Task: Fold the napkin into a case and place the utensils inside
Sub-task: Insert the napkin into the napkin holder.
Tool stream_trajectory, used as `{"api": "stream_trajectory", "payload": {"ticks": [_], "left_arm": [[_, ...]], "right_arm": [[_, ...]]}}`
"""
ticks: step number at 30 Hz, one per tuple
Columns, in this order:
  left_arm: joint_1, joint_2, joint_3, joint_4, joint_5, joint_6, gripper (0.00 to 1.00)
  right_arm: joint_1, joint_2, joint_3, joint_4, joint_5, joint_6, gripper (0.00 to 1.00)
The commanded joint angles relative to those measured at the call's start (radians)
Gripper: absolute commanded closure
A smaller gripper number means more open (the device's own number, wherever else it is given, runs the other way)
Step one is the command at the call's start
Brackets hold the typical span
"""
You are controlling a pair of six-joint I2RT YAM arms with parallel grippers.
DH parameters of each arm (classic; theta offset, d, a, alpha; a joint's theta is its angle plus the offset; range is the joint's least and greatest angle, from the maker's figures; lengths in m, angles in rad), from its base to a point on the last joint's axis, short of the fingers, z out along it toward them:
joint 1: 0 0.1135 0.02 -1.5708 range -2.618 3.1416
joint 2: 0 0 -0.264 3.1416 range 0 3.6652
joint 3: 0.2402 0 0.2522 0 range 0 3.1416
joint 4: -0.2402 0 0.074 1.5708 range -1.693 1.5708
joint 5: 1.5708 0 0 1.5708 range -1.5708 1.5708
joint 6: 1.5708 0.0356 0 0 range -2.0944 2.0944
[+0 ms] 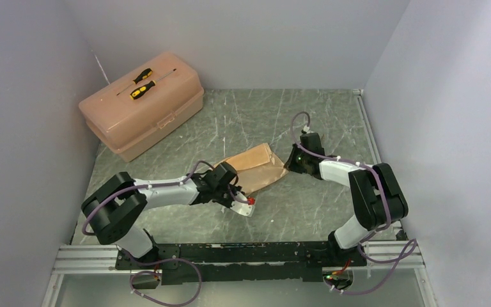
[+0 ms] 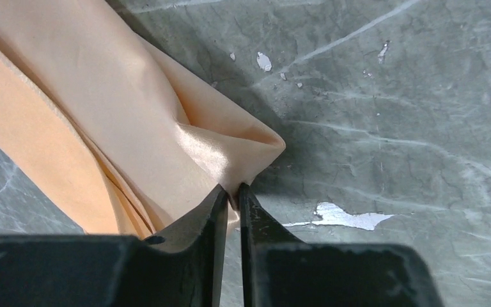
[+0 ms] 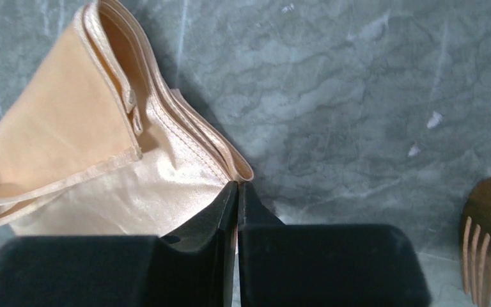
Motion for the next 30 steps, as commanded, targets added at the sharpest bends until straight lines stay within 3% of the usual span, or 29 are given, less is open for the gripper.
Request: {"api": "stream_trajectory", "payload": {"ticks": [1,5,9,16,19,25,26,30], "left_arm": [[-0.005,0.024,0.034,0.030,-0.016,0.034,0.84],[-0.002,0.043,0.038,0.062,-0.047,0.044,0.88],[0.009,0.047,0.054,0.072,-0.047,0.039,0.97],[0.036,0.064,0.067,0.153,-0.066,0.022,0.97],[0.049,0.074,0.074,0.198,-0.089,0.010,0.97],[0.066,0.088,0.100,0.201,-0.081,-0.034,0.97],[0.067,0.089,0.102,0.202,-0.076,-0.044,0.97],[0.074,0.090,0.134,0.179,-0.057,-0.099,0.97]], "right_arm": [[-0.008,0.017,0.085,0.064,-0.045,-0.002,0.95],[-0.010,0.053,0.131,0.075,-0.058,-0.013,0.98],[-0.009,0.070,0.175,0.067,-0.042,-0.033,1.00],[-0.013,0.120,0.227,0.052,-0.015,-0.061,0.99],[-0.014,0.109,0.217,0.044,0.021,-0.054,0.83],[-0.020,-0.032,0.101,0.045,0.103,-0.002,0.29],[-0.019,-0.060,0.078,0.047,0.103,0.004,0.24],[0.008,-0.184,-0.061,0.153,0.023,-0.045,0.31]]}}
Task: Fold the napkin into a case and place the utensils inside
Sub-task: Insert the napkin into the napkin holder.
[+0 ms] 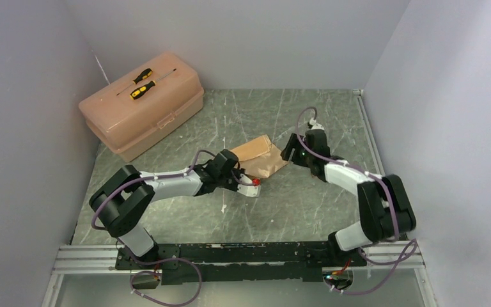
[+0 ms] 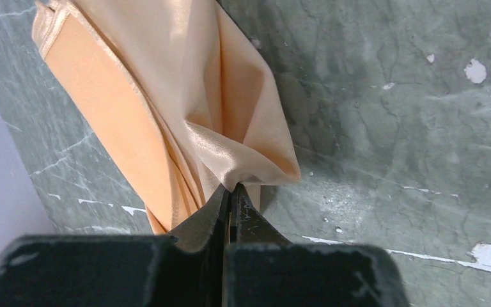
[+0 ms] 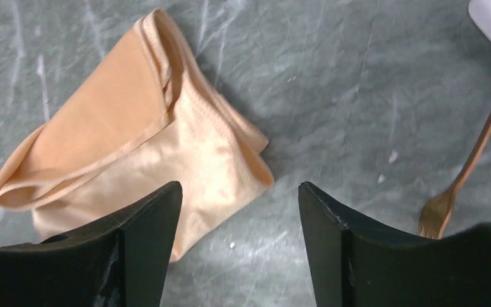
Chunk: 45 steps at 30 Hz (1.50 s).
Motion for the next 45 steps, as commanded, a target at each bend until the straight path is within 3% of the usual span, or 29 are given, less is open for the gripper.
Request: {"api": "stream_trajectory", "payload": {"ticks": [1,4,9,15,19,23,33,41,45], "left_arm": [[0.013,0.004,0.061,0.014,0.024,-0.079,0.97],[0.031,0.006,0.090,-0.054,0.035,-0.136,0.97],[0.061,-0.002,0.124,-0.113,0.053,-0.216,0.97],[0.099,-0.002,0.150,-0.142,0.080,-0.301,0.97],[0.115,0.003,0.153,-0.144,0.092,-0.345,0.97],[0.129,0.004,0.154,-0.136,0.094,-0.386,0.97],[0.148,0.029,0.188,-0.132,0.098,-0.464,0.97],[0.162,0.056,0.232,-0.147,0.098,-0.512,0.97],[0.170,0.063,0.261,-0.164,0.096,-0.544,0.97]], "right_arm": [[0.026,-0.147,-0.135,0.170,-0.092,-0.055,0.34],[0.042,-0.182,-0.232,0.352,-0.281,-0.148,0.39],[0.094,-0.102,-0.145,0.347,-0.536,-0.372,0.36],[0.156,-0.032,-0.158,0.569,-0.642,-0.461,0.27],[0.175,0.050,-0.093,0.547,-0.715,-0.557,0.26],[0.175,0.118,-0.064,0.605,-0.809,-0.539,0.25],[0.187,0.278,-0.049,0.798,-0.838,-0.445,0.25],[0.212,0.325,0.030,0.675,-0.812,-0.508,0.26],[0.214,0.353,0.039,0.687,-0.782,-0.470,0.34]]}}
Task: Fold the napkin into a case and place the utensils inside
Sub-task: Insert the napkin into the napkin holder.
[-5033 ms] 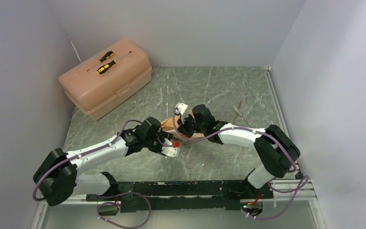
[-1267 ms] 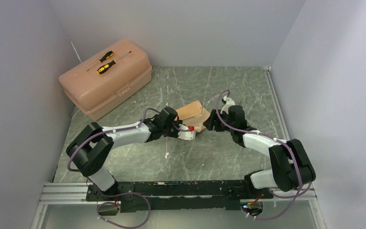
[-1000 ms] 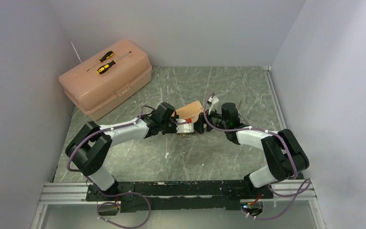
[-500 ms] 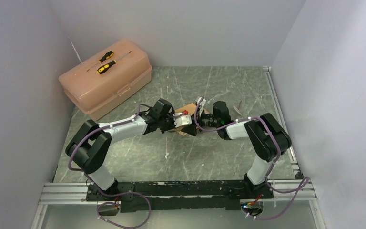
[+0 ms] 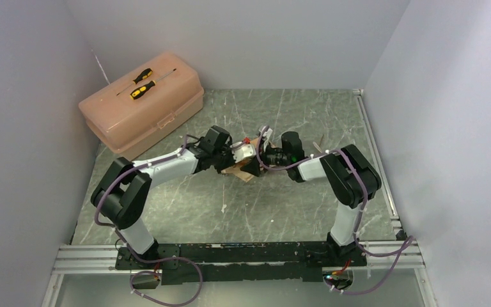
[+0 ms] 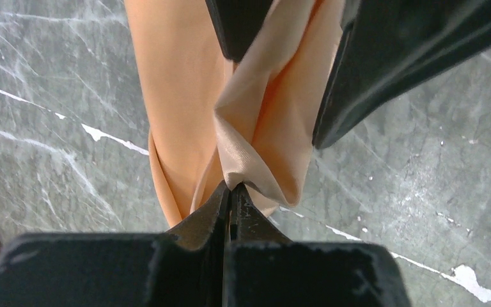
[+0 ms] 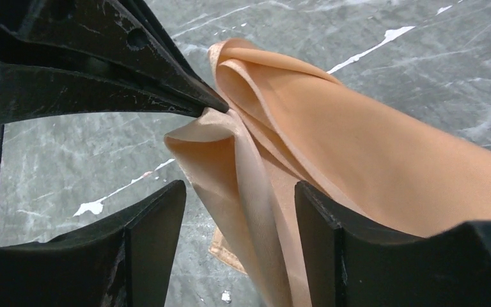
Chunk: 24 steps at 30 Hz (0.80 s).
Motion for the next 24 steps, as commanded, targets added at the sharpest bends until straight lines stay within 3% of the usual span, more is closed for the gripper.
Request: {"api": "stream_trajectory", "payload": {"ticks": [1,5,8,10,11,13,15,19,24], "left_arm": [[-0.002,0.023,0.068,0.008,0.016,-0.083,0.97],[0.000,0.023,0.076,-0.012,0.012,-0.117,0.94],[0.000,0.024,0.090,-0.031,0.015,-0.141,0.89],[0.000,0.023,0.094,-0.041,0.015,-0.137,0.81],[-0.001,0.021,0.093,-0.046,0.005,-0.135,0.72],[0.002,0.013,0.087,-0.046,-0.038,-0.127,0.56],[0.029,0.006,0.090,-0.050,-0.073,-0.148,0.48],[0.127,0.031,0.158,-0.109,-0.073,-0.244,0.43],[0.165,0.106,0.289,-0.196,-0.100,-0.305,0.38]], "right_arm": [[0.034,0.027,0.027,0.048,0.012,0.008,0.37],[0.048,0.032,0.019,0.066,0.046,0.022,0.50],[0.056,0.040,0.022,0.077,0.073,0.040,0.72],[0.059,0.040,0.016,0.096,0.098,0.052,0.83],[0.060,0.041,0.015,0.097,0.101,0.056,0.86],[0.061,0.043,0.018,0.083,0.095,0.049,0.90],[0.060,0.051,0.021,0.063,0.086,0.045,0.91],[0.064,0.068,0.035,0.025,0.062,0.043,0.93],[0.071,0.104,0.075,-0.047,0.032,0.044,0.95]]}}
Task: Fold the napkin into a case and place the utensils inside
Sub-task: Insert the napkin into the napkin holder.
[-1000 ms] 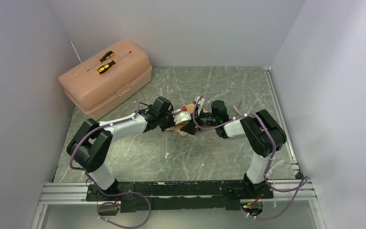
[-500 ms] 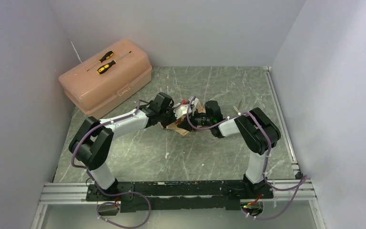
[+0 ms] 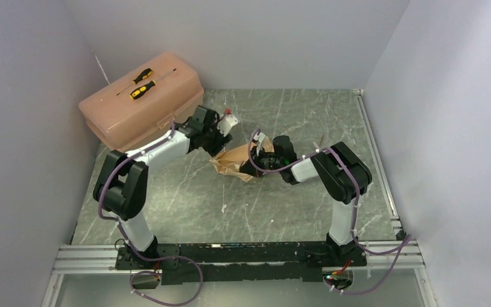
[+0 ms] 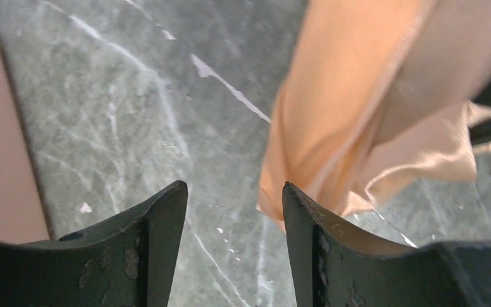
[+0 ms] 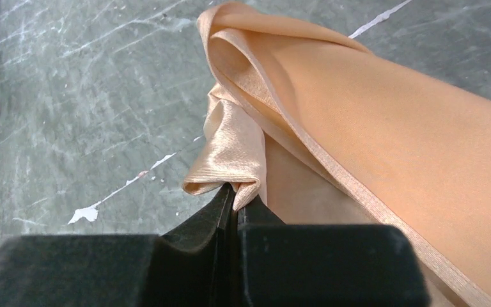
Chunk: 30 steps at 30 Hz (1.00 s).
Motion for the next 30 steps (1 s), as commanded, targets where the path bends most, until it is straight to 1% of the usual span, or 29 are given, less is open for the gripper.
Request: {"api": "stream_trajectory", "payload": {"ticks": [1,2,4,8,10,12,18,19,21,22,26,30], "left_arm": [[0.022,0.084,0.152,-0.111,-0.022,-0.112,0.38],[0.028,0.108,0.188,-0.162,-0.016,-0.118,0.38],[0.032,0.144,0.232,-0.210,0.004,-0.111,0.40],[0.030,0.200,0.262,-0.247,0.026,-0.111,0.45],[0.029,0.225,0.271,-0.262,0.029,-0.120,0.49],[0.029,0.235,0.265,-0.269,0.039,-0.126,0.53],[0.009,0.214,0.220,-0.246,0.053,-0.124,0.57],[0.003,0.215,0.217,-0.242,0.046,-0.119,0.59],[-0.012,0.217,0.211,-0.235,0.038,-0.107,0.66],[-0.019,0.214,0.205,-0.229,0.035,-0.099,0.67],[-0.035,0.190,0.182,-0.223,0.022,-0.078,0.67],[-0.037,0.166,0.178,-0.231,0.013,-0.080,0.63]], "right_arm": [[0.009,0.028,0.055,-0.044,-0.050,-0.003,0.95],[0.011,0.028,0.056,-0.049,-0.047,-0.002,0.95],[0.010,0.026,0.053,-0.052,-0.042,-0.001,0.95],[0.008,0.015,0.051,-0.051,-0.050,0.028,0.93],[0.006,0.009,0.043,-0.031,-0.058,0.052,0.92],[0.006,0.005,0.042,-0.026,-0.062,0.069,0.92],[-0.004,0.002,0.075,-0.047,-0.087,0.119,0.87],[-0.006,0.001,0.079,-0.046,-0.089,0.129,0.86],[-0.013,0.002,0.094,-0.060,-0.086,0.153,0.84],[-0.019,0.001,0.104,-0.073,-0.090,0.169,0.83],[-0.036,0.018,0.161,-0.142,-0.103,0.206,0.81],[-0.042,0.060,0.240,-0.278,-0.078,0.205,0.82]]}}
